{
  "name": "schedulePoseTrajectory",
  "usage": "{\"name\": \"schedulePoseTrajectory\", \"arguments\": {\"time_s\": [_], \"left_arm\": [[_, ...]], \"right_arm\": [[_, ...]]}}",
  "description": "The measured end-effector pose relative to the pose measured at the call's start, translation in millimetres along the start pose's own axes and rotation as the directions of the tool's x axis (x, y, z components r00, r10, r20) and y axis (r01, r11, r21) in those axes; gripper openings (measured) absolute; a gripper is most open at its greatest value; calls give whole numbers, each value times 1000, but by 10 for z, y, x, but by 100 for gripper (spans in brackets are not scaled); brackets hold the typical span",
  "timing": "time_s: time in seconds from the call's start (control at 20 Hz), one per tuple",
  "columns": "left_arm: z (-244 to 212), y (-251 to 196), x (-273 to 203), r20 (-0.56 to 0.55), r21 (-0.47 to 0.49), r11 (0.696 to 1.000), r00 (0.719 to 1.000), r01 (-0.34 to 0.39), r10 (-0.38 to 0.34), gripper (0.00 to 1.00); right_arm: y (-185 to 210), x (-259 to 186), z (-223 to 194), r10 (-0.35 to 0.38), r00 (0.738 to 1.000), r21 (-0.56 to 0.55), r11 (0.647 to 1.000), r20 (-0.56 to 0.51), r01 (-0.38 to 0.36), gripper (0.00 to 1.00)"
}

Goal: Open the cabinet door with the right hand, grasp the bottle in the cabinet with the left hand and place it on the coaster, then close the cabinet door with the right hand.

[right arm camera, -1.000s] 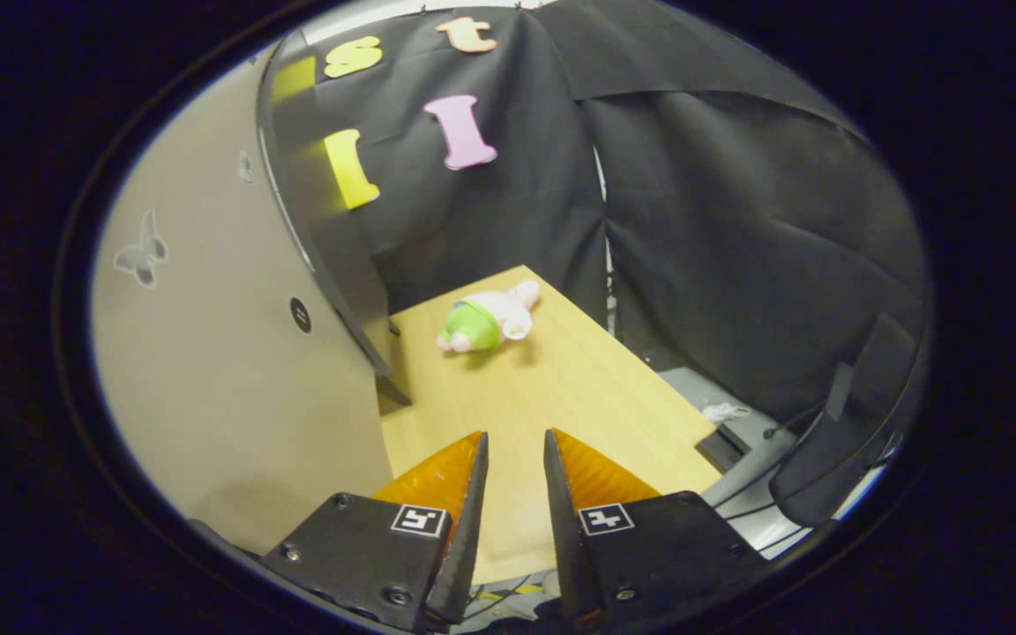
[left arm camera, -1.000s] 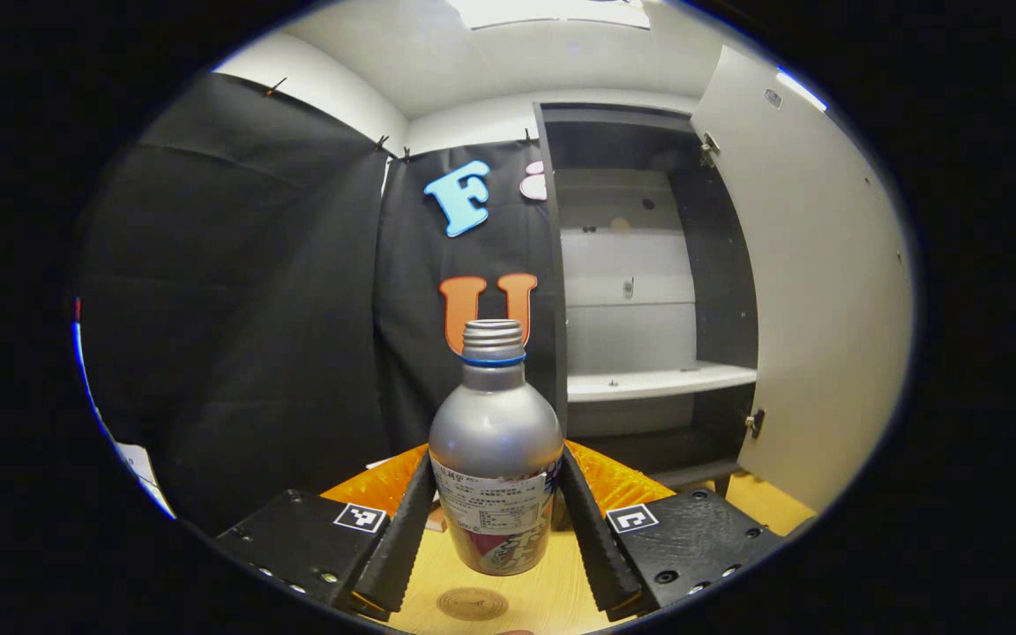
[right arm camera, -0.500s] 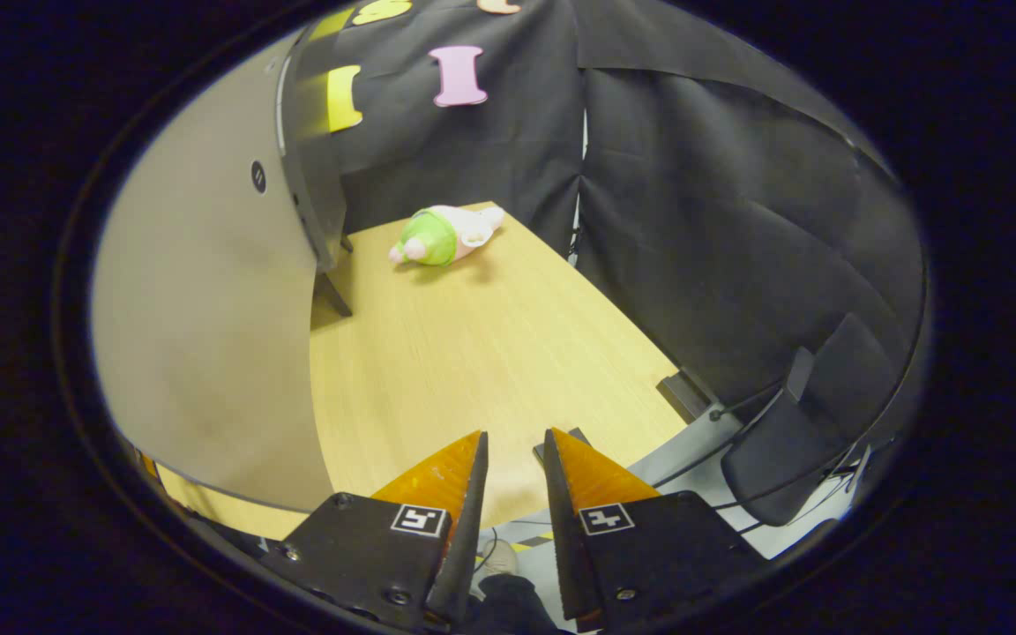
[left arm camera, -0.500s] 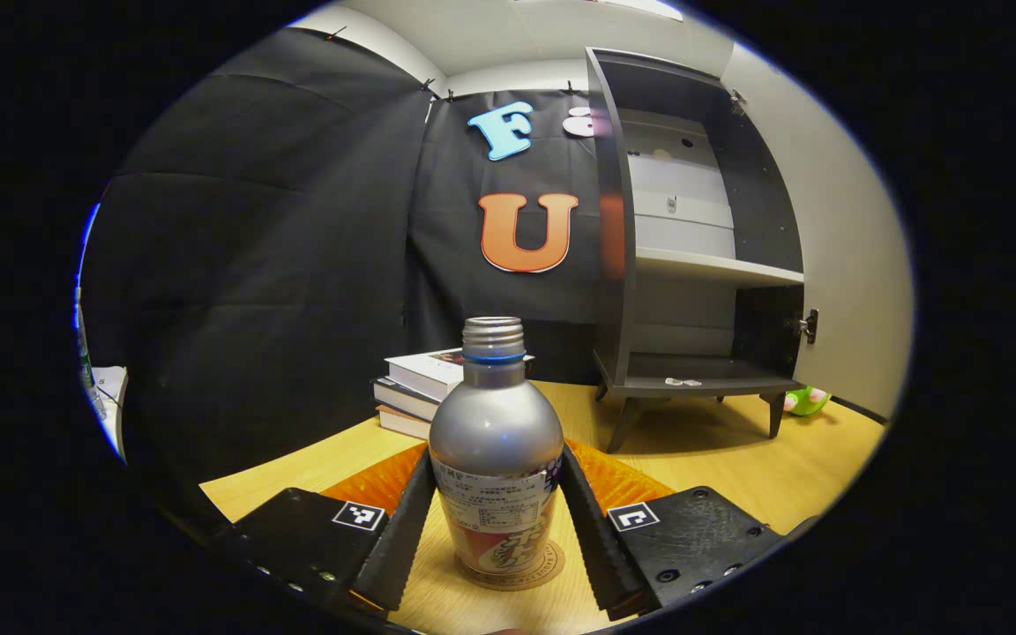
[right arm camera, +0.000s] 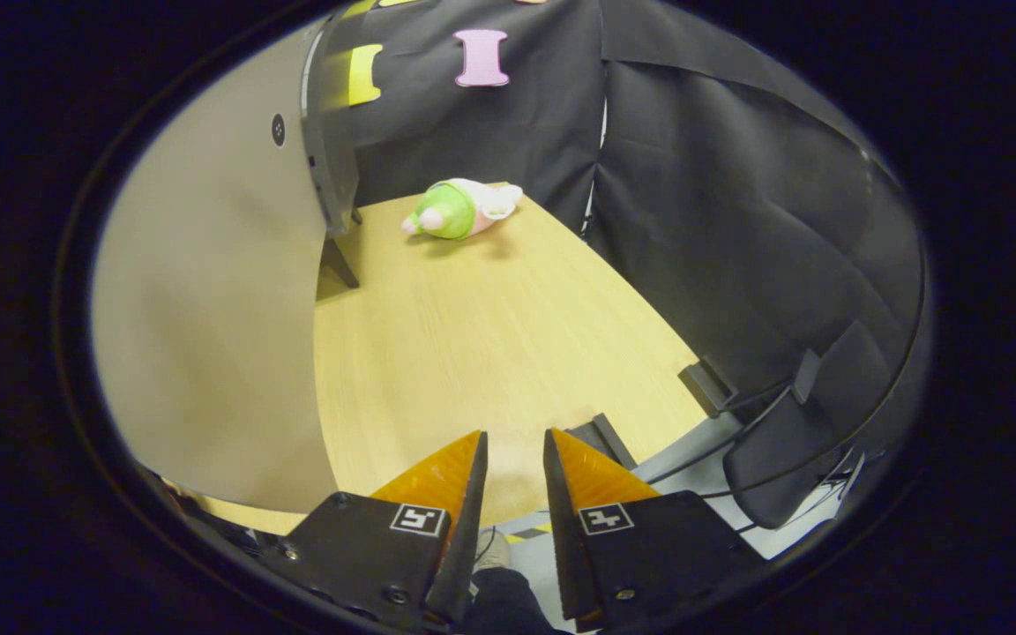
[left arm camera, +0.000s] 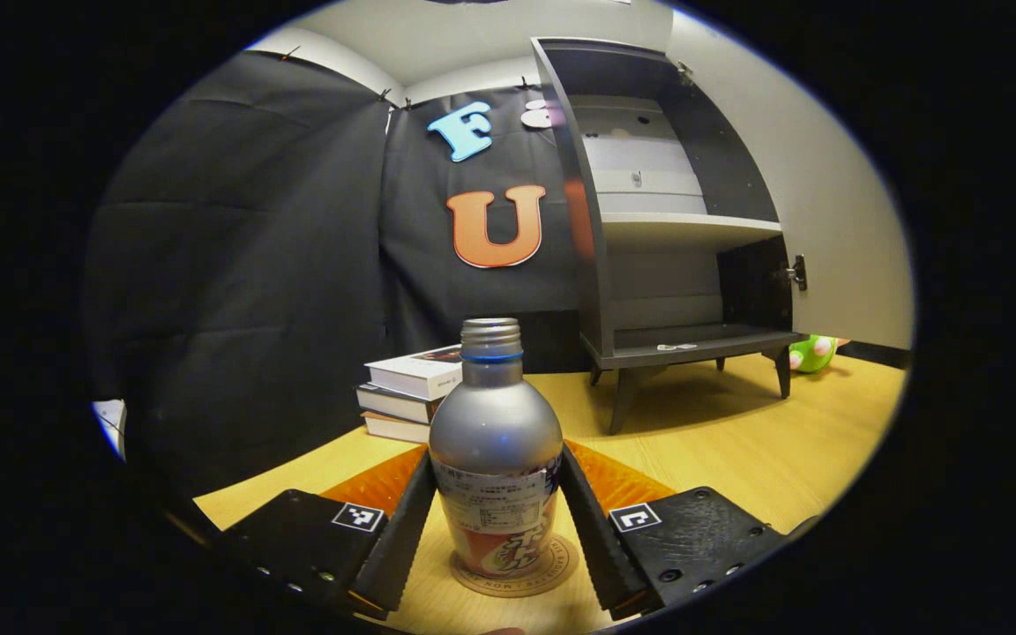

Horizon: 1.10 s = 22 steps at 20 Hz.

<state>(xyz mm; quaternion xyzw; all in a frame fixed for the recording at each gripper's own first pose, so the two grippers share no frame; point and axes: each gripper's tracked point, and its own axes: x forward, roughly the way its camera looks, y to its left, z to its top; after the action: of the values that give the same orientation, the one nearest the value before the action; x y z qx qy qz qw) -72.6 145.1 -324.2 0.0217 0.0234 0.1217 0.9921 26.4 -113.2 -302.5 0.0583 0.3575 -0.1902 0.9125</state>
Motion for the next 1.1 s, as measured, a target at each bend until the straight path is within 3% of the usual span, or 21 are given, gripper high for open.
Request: {"name": "schedulePoseTrajectory", "arguments": {"time_s": [0.2, 0.65, 1.1], "left_arm": [[-44, 11, -24, -21, -27, 1000, 1000, 2, -3, 80], [125, -111, -148, 69, 54, 998, 997, 22, -26, 85], [367, 40, -254, 132, 75, 997, 991, -9, -1, 91]], "right_arm": [[11, 4, 27, 2, 1000, 4, 1000, 0, -2, 39], [122, 32, -84, 26, 999, -39, 999, -25, -27, 39], [213, -6, -147, 54, 998, -50, 997, -33, -55, 39]]}}
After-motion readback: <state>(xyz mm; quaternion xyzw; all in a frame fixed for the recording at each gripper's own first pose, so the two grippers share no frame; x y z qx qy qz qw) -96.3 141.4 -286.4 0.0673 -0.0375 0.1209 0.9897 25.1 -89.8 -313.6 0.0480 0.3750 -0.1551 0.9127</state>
